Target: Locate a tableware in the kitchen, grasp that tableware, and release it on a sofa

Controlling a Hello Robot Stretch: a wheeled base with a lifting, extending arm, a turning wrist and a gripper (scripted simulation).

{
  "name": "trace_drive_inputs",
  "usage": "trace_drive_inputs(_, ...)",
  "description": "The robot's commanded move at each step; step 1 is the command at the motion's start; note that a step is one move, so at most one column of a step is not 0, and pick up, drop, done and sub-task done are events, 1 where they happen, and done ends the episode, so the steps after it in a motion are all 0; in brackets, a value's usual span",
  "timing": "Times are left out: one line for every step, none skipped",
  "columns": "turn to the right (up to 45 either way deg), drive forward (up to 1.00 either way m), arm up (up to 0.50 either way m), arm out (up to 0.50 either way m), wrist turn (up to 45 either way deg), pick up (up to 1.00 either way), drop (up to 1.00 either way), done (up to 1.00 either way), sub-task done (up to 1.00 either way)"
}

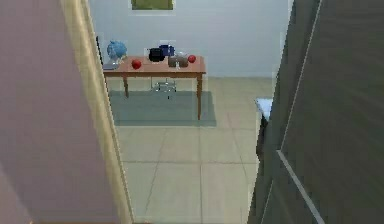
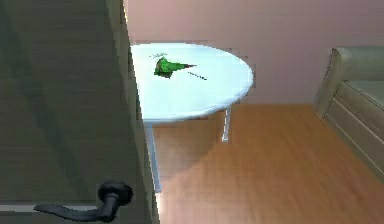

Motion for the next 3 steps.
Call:
trace_drive_inputs(0.0,1.0,0.0,0.0,0.0,0.0,0.0,0.0,0.0)
trace_drive_inputs(0.0,1.0,0.0,0.0,0.0,0.0,0.0,0.0,0.0)
trace_drive_inputs(9.0,0.0,0.0,0.0,0.0,0.0,0.0,0.0,0.0)
